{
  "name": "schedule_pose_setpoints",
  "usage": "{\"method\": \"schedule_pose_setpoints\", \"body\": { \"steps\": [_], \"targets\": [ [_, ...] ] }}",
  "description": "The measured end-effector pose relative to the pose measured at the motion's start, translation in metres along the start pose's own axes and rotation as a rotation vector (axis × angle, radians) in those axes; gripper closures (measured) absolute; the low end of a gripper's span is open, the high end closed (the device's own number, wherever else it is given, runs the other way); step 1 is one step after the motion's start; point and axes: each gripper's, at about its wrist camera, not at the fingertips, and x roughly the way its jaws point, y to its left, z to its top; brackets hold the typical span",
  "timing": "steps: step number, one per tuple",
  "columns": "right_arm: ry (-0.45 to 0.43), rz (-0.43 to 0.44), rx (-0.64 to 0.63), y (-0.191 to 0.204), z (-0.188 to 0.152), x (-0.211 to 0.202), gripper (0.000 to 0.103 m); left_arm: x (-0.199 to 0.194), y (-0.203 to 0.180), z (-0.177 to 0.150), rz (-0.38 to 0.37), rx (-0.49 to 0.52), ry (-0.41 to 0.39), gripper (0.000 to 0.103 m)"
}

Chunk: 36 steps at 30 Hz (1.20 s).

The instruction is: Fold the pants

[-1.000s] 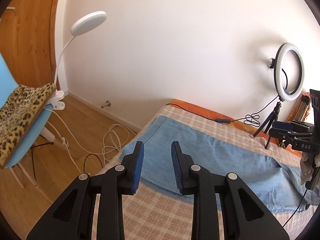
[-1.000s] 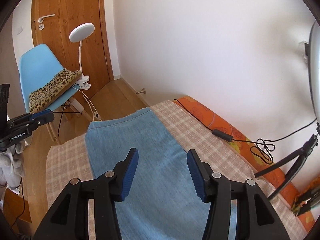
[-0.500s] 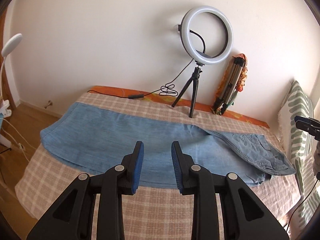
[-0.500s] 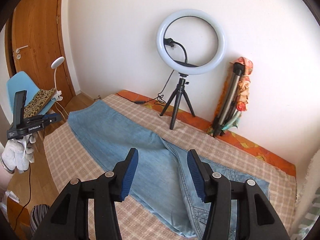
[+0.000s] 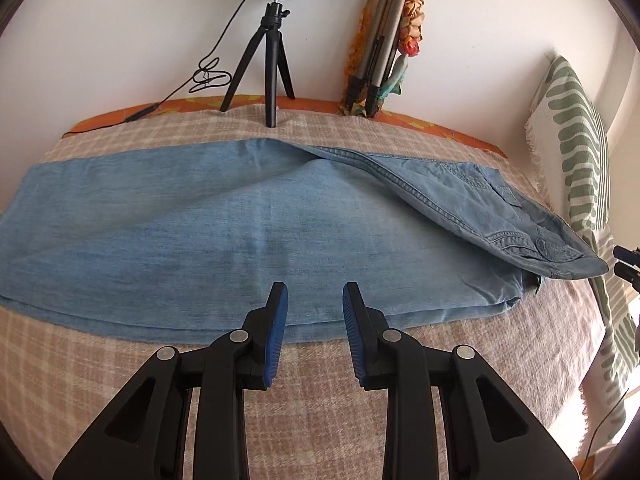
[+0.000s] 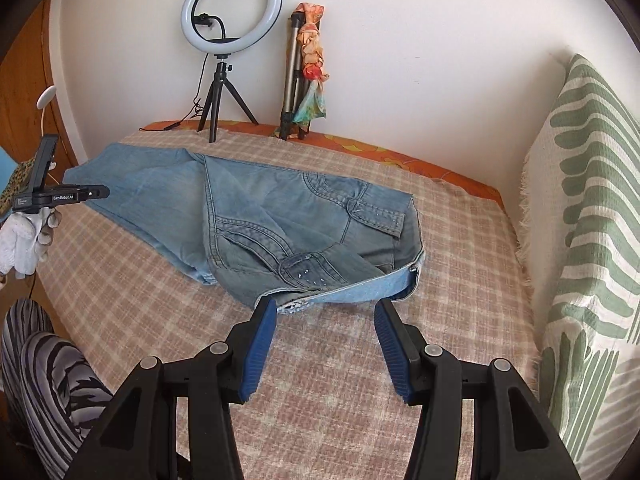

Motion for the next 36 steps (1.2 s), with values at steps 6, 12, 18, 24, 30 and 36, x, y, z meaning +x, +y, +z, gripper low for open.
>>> {"method": "schedule_pose_setpoints", "body": {
  "steps": [6,12,18,24,30,36],
  "targets": [
    [-0.026,-0.052,-0.203,0.015,-0.011,0.016,0.041,0.025,-0.008,-0.002,0.010,0.012,0.050,0.077],
    [-0.044,-0.050,-0.427,0.040,0.000,0.037,0.032,0.038,-0.008,-0.002,0.025,0.015,0.074,0.077],
    [-0.017,0.018,-0.483,0.043,0.016,0.052,0.086,0.044,-0.012,-0.001,0.033,0.042,0.077,0.077],
    [-0.091,-0.054,-0.392,0.012,0.058,0.059,0.098,0.052,-0.013,0.000,0.045,0.071,0.074,0.077],
    [-0.063,-0.206,-0.269,-0.042,0.117,0.112,0.100,0.058,-0.014,-0.003,0.050,0.098,0.061,0.077],
    [0.093,-0.257,-0.174,-0.083,0.130,0.197,0.100,0.056,-0.015,-0.007,0.046,0.116,0.047,0.077]
  ]
}}
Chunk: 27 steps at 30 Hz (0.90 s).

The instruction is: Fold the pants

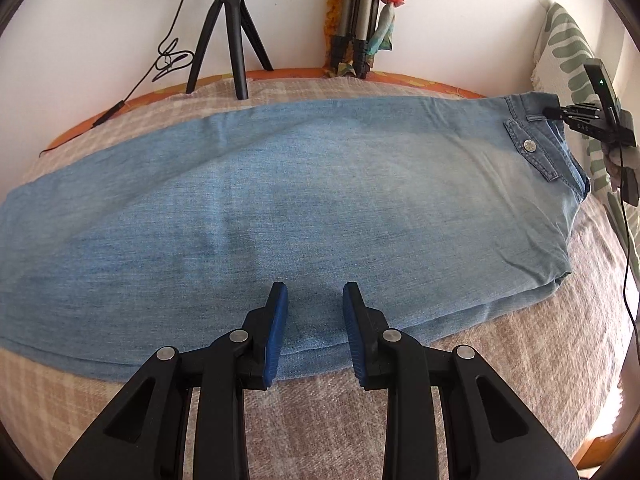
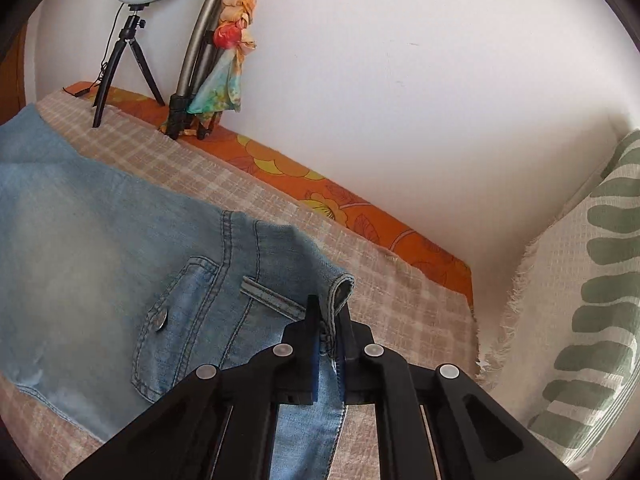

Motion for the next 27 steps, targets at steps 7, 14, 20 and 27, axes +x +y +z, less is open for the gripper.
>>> {"method": "schedule_pose_setpoints", "body": {
  "steps": [7,14,20,27],
  "targets": [
    [0.073,-0.042,0.088,-0.004,-0.019,0.022,0.057,-0.026,0.002,0.001,-0.031,0.016,-0.029,0.077],
    [0.048,0.079,0.435,-0.032,-0.069,-0.032,0.027,-0.041,-0.020,0.004,-0.056,0.138,-0.054,0.077],
    [0.116,0.197,0.653,-0.022,-0.115,-0.031,0.022,-0.028,-0.061,0.003,-0.125,0.280,-0.013,0.076],
    [0.159,0.257,0.805,-0.014,-0.119,-0.005,0.022,-0.007,-0.094,0.007,-0.176,0.345,0.010,0.076]
  ]
}}
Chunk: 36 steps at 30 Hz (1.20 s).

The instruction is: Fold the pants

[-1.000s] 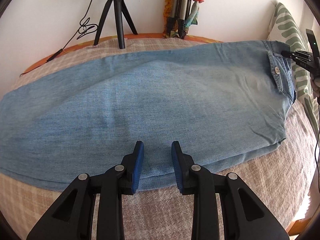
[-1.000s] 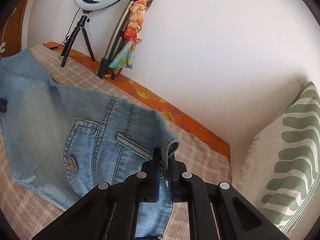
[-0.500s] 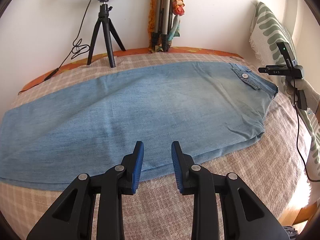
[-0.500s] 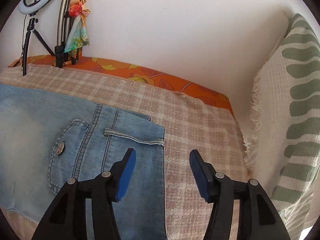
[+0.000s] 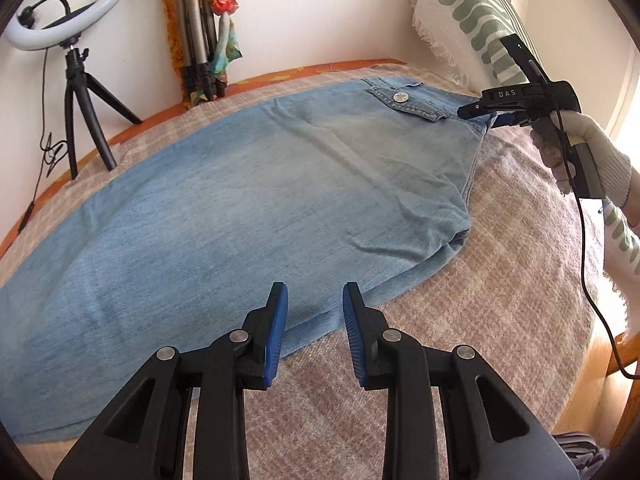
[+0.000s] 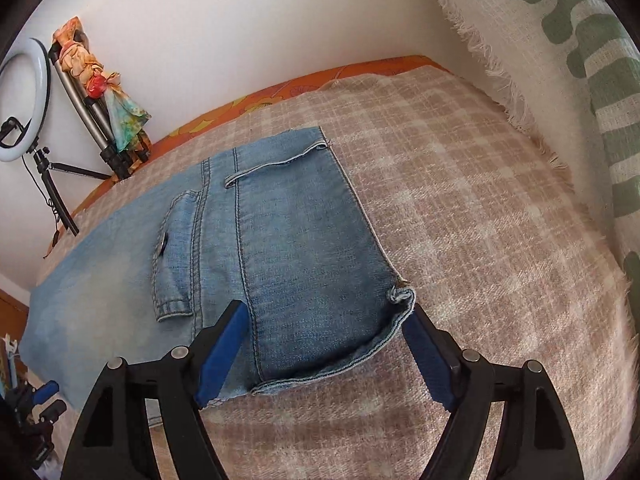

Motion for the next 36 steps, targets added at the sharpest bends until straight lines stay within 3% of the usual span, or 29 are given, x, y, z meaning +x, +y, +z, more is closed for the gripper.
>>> {"method": "schedule_pose_setpoints", "body": {
  "steps": [3,5,6,7,10,14,17,18,19,21,24,26,33,36],
  "targets": [
    [-0.017,0.000,0.052,0.001,0.003,0.005,0.020,0.011,-0.005,0.000,-0.012,0.005,0.021,0.076],
    [-0.037,-0.006,0.051,0.005,0.005,0.005,0.036,0.014,-0.008,-0.002,-0.021,0.008,0.030,0.076],
    [-0.041,-0.009,0.043,0.008,0.006,0.004,0.062,0.014,-0.010,-0.003,-0.018,0.011,0.025,0.076],
    [-0.054,-0.010,0.031,0.011,0.007,0.002,0.079,0.014,-0.010,-0.004,-0.018,0.014,0.021,0.076],
    [-0.127,-0.038,-0.037,0.021,0.008,-0.019,0.088,0.007,-0.005,-0.006,-0.027,-0.014,0.005,0.076],
    [-0.184,-0.115,-0.071,0.022,0.011,-0.033,0.092,-0.013,0.015,-0.015,-0.015,-0.078,-0.027,0.076],
    [-0.108,-0.151,-0.130,0.021,0.009,-0.022,0.089,-0.037,0.038,-0.028,0.035,-0.110,-0.054,0.076],
    [-0.100,-0.169,-0.135,0.020,0.007,-0.023,0.083,-0.046,0.048,-0.034,0.052,-0.125,-0.060,0.076],
    [-0.110,-0.183,-0.138,0.019,0.004,-0.028,0.067,-0.054,0.059,-0.039,0.072,-0.140,-0.064,0.076],
    [-0.136,-0.172,-0.158,0.023,-0.001,-0.040,0.062,-0.069,0.083,-0.048,0.129,-0.176,-0.070,0.076],
    [-0.155,-0.114,-0.265,0.048,-0.017,-0.060,0.062,-0.090,0.122,-0.070,0.200,-0.259,-0.072,0.076],
    [-0.151,-0.027,-0.375,0.077,-0.031,-0.068,0.062,-0.103,0.145,-0.084,0.231,-0.330,-0.081,0.076],
    [-0.055,0.276,-0.734,0.200,-0.091,-0.064,0.062,-0.139,0.199,-0.129,0.330,-0.485,-0.103,0.076],
    [-0.007,0.361,-0.872,0.250,-0.120,-0.052,0.062,-0.148,0.216,-0.147,0.349,-0.561,-0.110,0.069]
  ]
}}
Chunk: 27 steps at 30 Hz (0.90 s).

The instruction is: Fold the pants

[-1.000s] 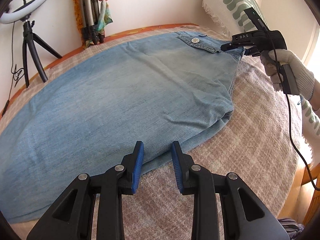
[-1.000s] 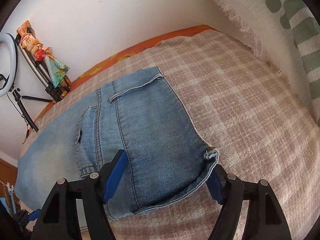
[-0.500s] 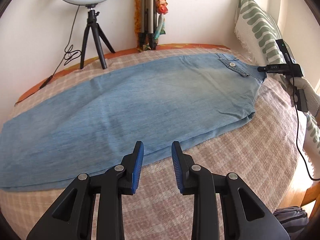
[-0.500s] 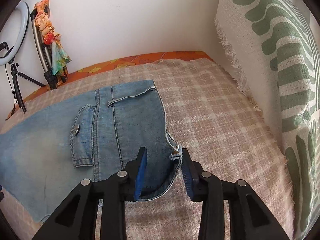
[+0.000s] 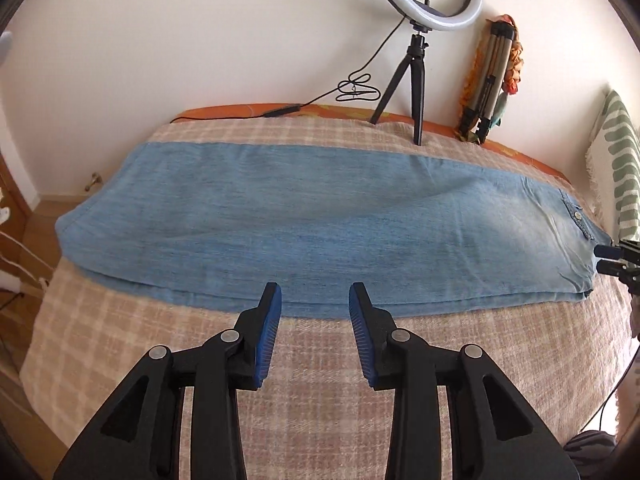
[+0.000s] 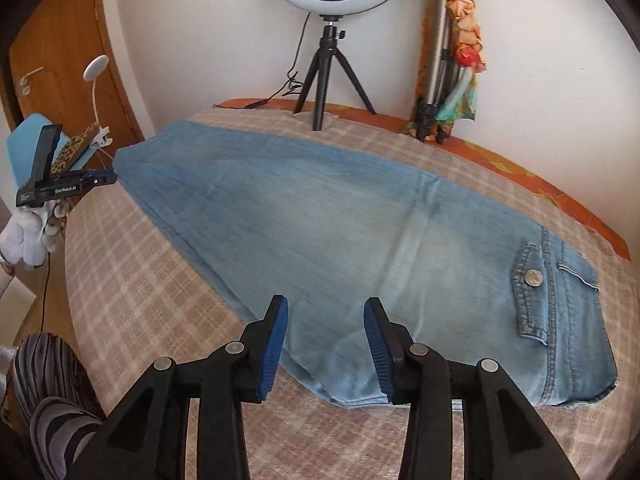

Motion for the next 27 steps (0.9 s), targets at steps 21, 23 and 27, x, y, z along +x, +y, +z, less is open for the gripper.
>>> {"method": "schedule_pose_setpoints", "body": {
  "steps": [21,23,27],
  "targets": [
    [0.183,0.074,-0.300,0.097,0.053,0.122,0.072,-0.010,0.081,-0.029,0.052,-0.163,-0.017,0.069],
    [0.186,0.085,-0.289,0.092,0.056,0.123,0.081,-0.010,0.086,-0.031,0.045,-0.186,-0.018,0.069],
    [0.197,0.132,-0.266,0.086,0.058,0.114,0.103,-0.010,0.095,-0.031,0.052,-0.211,-0.021,0.069]
  ]
}}
